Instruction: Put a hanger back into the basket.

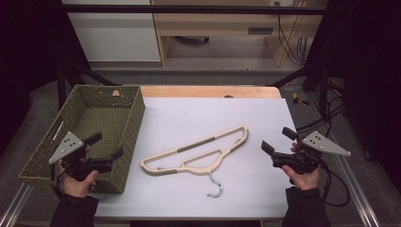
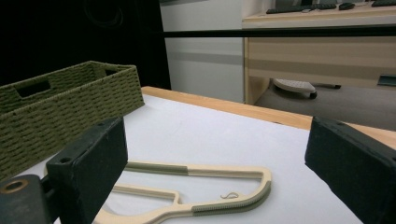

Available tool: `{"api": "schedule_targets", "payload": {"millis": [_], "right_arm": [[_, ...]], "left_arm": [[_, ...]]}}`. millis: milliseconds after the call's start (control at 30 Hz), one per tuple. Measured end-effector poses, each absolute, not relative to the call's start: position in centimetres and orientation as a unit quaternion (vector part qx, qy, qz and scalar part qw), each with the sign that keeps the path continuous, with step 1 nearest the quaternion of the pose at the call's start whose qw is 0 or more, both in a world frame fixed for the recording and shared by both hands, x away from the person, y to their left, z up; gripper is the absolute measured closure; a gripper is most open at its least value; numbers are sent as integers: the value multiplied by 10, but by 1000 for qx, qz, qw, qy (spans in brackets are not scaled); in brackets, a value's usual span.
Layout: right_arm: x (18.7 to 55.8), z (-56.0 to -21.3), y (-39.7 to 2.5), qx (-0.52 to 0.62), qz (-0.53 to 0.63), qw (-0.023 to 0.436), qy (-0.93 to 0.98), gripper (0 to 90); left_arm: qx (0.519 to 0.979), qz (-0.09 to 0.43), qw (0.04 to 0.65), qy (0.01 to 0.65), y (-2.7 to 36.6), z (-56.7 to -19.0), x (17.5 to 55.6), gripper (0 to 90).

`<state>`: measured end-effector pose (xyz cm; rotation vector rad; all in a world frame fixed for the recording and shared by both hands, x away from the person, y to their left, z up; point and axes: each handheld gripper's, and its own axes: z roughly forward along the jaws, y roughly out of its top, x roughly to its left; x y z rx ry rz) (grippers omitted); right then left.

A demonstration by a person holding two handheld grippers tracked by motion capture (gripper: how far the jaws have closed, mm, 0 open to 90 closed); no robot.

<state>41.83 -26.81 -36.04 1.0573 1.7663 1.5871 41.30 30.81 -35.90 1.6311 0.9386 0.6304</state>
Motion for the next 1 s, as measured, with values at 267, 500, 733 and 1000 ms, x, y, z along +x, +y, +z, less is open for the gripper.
{"api": "schedule_targets", "payload": {"millis": [267,500,733,1000], "right_arm": [[411,-352,-257,387,579,275,662,84],[413,-355,-228,379,576,235,685,123],[417,-373,-183,375,530,197,735,163],[422,-403,-150,389,478,169,769,207]], "left_arm": [[693,277,532,400,309,-359,414,39],[688,282,535,401,310,-358,412,39],[683,285,536,406,313,-357,412,39],[682,289,535,407,314,-357,411,39]]}}
